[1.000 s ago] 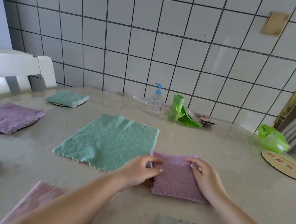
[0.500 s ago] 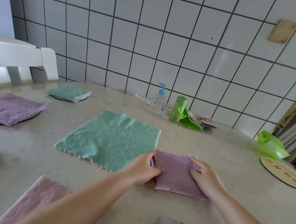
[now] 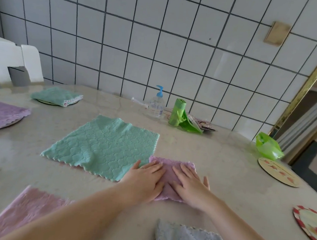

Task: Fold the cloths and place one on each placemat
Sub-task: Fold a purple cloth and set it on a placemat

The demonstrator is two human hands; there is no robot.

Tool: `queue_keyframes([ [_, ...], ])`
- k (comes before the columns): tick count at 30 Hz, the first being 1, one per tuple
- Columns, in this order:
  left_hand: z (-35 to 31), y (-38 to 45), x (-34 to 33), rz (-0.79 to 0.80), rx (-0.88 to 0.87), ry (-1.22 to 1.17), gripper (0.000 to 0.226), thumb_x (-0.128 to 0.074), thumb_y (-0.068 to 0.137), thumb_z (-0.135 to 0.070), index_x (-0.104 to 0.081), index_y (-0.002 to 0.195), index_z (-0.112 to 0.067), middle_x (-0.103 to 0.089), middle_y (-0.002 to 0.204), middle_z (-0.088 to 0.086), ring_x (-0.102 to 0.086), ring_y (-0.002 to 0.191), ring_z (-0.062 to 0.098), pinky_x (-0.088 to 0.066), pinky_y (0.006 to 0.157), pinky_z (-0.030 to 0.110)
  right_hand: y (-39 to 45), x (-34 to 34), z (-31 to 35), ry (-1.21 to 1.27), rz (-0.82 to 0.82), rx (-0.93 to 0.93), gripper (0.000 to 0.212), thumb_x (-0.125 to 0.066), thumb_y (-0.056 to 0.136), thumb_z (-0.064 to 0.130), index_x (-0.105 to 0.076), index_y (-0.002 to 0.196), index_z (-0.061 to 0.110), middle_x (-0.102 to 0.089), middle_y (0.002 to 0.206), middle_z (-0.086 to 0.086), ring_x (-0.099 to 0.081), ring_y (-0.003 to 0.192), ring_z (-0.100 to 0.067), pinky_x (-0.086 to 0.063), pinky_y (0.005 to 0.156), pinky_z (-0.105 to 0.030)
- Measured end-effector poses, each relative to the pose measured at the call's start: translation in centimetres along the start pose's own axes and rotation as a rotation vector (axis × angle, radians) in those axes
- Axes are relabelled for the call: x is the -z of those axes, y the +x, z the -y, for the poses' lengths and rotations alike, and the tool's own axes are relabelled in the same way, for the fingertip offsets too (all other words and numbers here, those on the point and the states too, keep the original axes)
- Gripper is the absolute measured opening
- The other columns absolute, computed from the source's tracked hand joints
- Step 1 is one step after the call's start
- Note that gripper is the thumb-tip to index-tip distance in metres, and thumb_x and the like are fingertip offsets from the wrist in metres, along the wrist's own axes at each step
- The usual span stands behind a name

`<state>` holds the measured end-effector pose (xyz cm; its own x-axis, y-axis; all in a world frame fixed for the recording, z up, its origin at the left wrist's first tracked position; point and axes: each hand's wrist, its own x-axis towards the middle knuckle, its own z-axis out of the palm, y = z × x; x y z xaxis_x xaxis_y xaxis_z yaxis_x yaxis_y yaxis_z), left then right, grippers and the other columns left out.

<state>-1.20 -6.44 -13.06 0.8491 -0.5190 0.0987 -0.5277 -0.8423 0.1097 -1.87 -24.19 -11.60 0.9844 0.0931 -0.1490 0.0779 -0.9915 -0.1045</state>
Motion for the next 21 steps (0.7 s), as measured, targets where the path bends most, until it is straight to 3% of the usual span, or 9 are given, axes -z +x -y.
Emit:
queue_keyframes([
  [5, -0.2, -0.3, 0.3, 0.044, 0.039, -0.003, 0.059, -0.021, 0.097, -0.046, -0.01, 0.149, -0.021, -0.003, 0.158, -0.003, -0.001, 0.145, 0.012, 0.0, 0.117, 0.046, 0.3, -0.7, -0.6, 0.008, -0.03, 0.028, 0.063, -0.022, 0.092, 0.06, -0.005, 0.148, 0.036, 0.009, 0.157, 0.01, 0.01, 0.144, -0.009, -0.002, 0.115, -0.051],
  [7, 0.1, -0.4, 0.5, 0.048, 0.088, 0.0, 0.068, -0.019, 0.092, -0.058, -0.009, 0.149, -0.022, -0.003, 0.158, -0.002, -0.001, 0.145, 0.013, -0.001, 0.118, 0.045, 0.1, -1.0, -0.7, 0.019, -0.064, 0.061, 0.077, -0.01, 0.078, 0.071, -0.005, 0.147, 0.038, 0.008, 0.157, 0.012, 0.009, 0.144, -0.007, -0.003, 0.115, -0.048],
  [9, 0.8, -0.6, 0.8, 0.023, 0.139, 0.007, 0.087, -0.01, 0.076, -0.073, -0.015, 0.148, -0.024, -0.014, 0.156, -0.002, -0.011, 0.144, 0.016, -0.008, 0.118, 0.042, -0.4, -1.1, -1.4, 0.097, -0.118, 0.091, 0.095, -0.004, 0.06, 0.076, -0.011, 0.147, 0.037, 0.004, 0.157, 0.012, 0.005, 0.144, -0.007, -0.004, 0.116, -0.039],
  [11, 1.6, -0.8, 1.2, -0.102, 0.159, 0.029, 0.09, -0.015, 0.069, -0.076, -0.035, 0.141, -0.025, -0.043, 0.14, -0.002, -0.039, 0.132, 0.021, -0.029, 0.109, 0.04, -0.8, -0.7, -2.8, 0.241, -0.188, 0.081, 0.097, -0.023, 0.061, 0.078, -0.02, 0.146, 0.031, -0.012, 0.154, 0.009, -0.01, 0.143, -0.01, -0.01, 0.114, -0.025],
  [12, 1.8, -0.9, 1.2, -0.16, 0.166, 0.015, 0.081, -0.024, 0.072, -0.074, -0.048, 0.133, -0.026, -0.056, 0.126, -0.003, -0.053, 0.118, 0.022, -0.041, 0.099, 0.04, -0.8, -0.5, -3.5, 0.311, -0.22, 0.052, 0.093, -0.04, 0.066, 0.074, -0.025, 0.145, 0.03, -0.024, 0.15, 0.008, -0.021, 0.139, -0.012, -0.016, 0.111, -0.021],
  [14, 2.4, -0.8, 0.4, -0.2, 0.156, -0.085, 0.062, -0.035, 0.075, -0.068, -0.061, 0.118, -0.031, -0.064, 0.109, -0.009, -0.063, 0.101, 0.02, -0.049, 0.085, 0.039, -0.7, -0.1, -4.4, 0.352, -0.23, 0.004, 0.077, -0.063, 0.075, 0.054, -0.033, 0.142, 0.03, -0.043, 0.134, 0.007, -0.04, 0.125, -0.014, -0.029, 0.101, -0.022],
  [18, 1.7, 0.2, -0.2, -0.167, 0.119, -0.332, 0.039, -0.047, 0.076, -0.053, -0.069, 0.104, -0.036, -0.067, 0.107, -0.009, -0.064, 0.095, 0.02, -0.047, 0.085, 0.037, -0.9, 0.4, -3.1, 0.449, -0.196, -0.069, 0.062, -0.072, 0.075, 0.03, -0.048, 0.132, 0.03, -0.053, 0.116, 0.005, -0.053, 0.105, -0.018, -0.04, 0.088, -0.026],
  [21, 0.9, 1.0, 1.2, -0.115, 0.219, -0.638, 0.034, -0.063, 0.078, -0.029, -0.069, 0.111, -0.022, -0.061, 0.116, -0.005, -0.059, 0.105, 0.013, -0.04, 0.094, 0.019, -1.3, 1.1, -1.6, 0.675, -0.19, -0.162, 0.058, -0.07, 0.073, 0.008, -0.053, 0.126, 0.025, -0.054, 0.107, 0.002, -0.056, 0.093, -0.017, -0.038, 0.076, -0.021],
])
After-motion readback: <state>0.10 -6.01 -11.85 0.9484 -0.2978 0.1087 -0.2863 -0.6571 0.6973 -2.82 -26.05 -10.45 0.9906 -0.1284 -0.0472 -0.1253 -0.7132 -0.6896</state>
